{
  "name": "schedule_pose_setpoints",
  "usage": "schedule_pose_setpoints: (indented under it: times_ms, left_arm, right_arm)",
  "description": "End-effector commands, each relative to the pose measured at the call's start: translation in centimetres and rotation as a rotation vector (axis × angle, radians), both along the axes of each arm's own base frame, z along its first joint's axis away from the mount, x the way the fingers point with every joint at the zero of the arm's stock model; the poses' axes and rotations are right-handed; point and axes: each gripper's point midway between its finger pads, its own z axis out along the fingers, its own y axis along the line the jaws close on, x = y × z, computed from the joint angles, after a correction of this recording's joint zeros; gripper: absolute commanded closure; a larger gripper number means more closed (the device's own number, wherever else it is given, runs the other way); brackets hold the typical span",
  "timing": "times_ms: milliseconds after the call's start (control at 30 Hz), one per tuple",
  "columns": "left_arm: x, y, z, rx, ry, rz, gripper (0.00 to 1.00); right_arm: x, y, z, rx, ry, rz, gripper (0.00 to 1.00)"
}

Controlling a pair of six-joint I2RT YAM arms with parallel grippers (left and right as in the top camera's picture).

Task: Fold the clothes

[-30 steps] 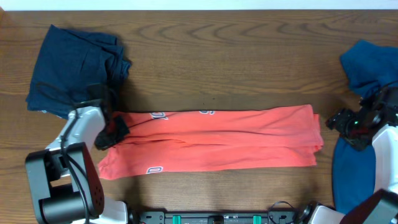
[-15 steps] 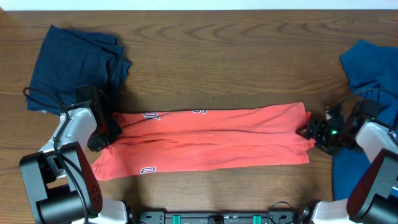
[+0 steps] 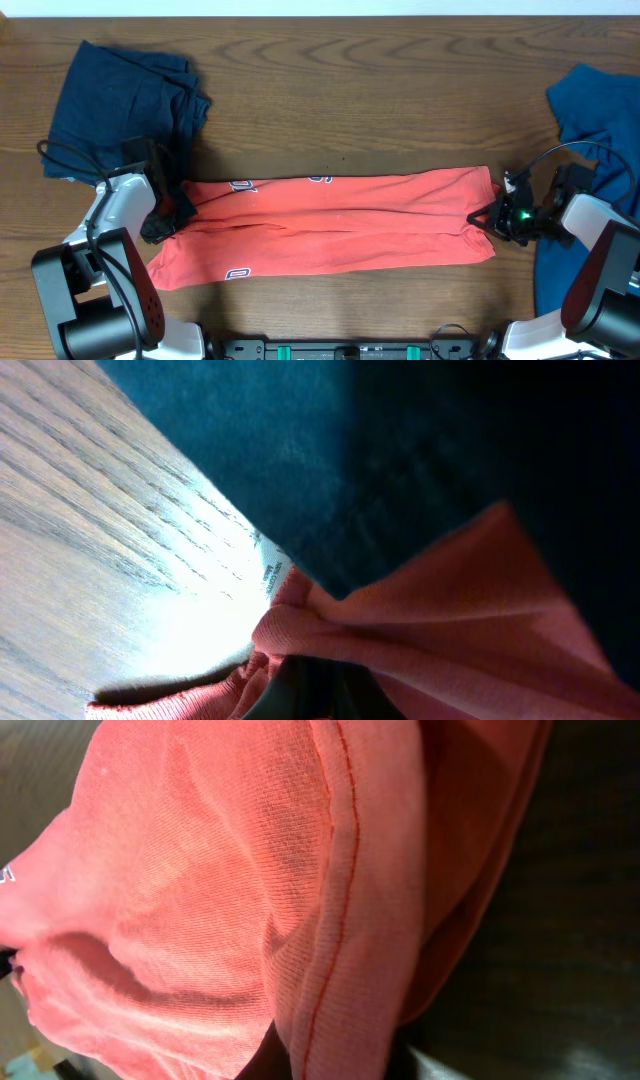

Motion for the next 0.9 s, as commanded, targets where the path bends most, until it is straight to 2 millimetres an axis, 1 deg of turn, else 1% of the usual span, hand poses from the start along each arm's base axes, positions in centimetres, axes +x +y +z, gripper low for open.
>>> schedule_pose_setpoints:
  times_ms: [0, 67, 167, 200, 267, 333, 400, 500, 633, 700, 767, 867]
  left_arm:
    - [-1.0, 0.5, -1.4, 0.004, 0.05, 0.002, 0.91]
    - [-0.4, -0.2, -1.1, -0.036, 0.027, -0.002, 0.91]
    - [0.8, -1.4, -0.1, -0.109, -0.037, -0.016, 0.91]
    - [1.4, -1.9, 0.5, -0.137, -0.066, -0.018, 0.86]
    - [2.3, -2.7, 1.5, -0.189, -0.12, -0.031, 0.7]
    - [3.3, -3.9, 2.9, -0.253, -0.183, -0.049, 0.62]
    - [3.8, -4.8, 4.1, -0.297, -0.236, -0.082, 0.57]
    - [4.0, -5.4, 6.0, -0.319, -0.291, -0.099, 0.56]
    - [3.9, -5.6, 7.7, -0.305, -0.334, -0.111, 0.55]
    - [3.9, -5.6, 8.4, -0.297, -0.356, -0.119, 0.55]
    - [3.9, -5.8, 8.9, -0.292, -0.374, -0.129, 0.55]
    - [4.0, -6.0, 9.2, -0.289, -0.383, -0.136, 0.55]
  right_arm:
    - [1.5, -1.4, 1.3, 0.0, -0.047, -0.038, 0.99]
    - [2.1, -2.2, 2.3, -0.009, -0.067, -0.072, 0.99]
    - [2.5, -2.6, 3.6, -0.028, -0.105, -0.083, 0.99]
    - [2.4, -2.7, 3.9, -0.036, -0.106, -0.091, 0.99]
    - [2.2, -3.3, 3.9, -0.071, -0.078, -0.125, 0.99]
    - [1.7, -4.4, 3.8, -0.139, -0.04, -0.17, 0.99]
    - [1.4, -5.5, 4.0, -0.198, -0.01, -0.211, 0.99]
    - [1.5, -6.8, 5.3, -0.263, 0.003, -0.251, 0.99]
    - [1.9, -8.3, 7.3, -0.343, 0.006, -0.272, 0.99]
    - [2.4, -8.2, 8.4, -0.351, -0.005, -0.262, 0.99]
    - [2.8, -7.6, 9.1, -0.361, -0.01, -0.237, 0.99]
    - [2.8, -6.6, 9.1, -0.41, 0.009, -0.187, 0.99]
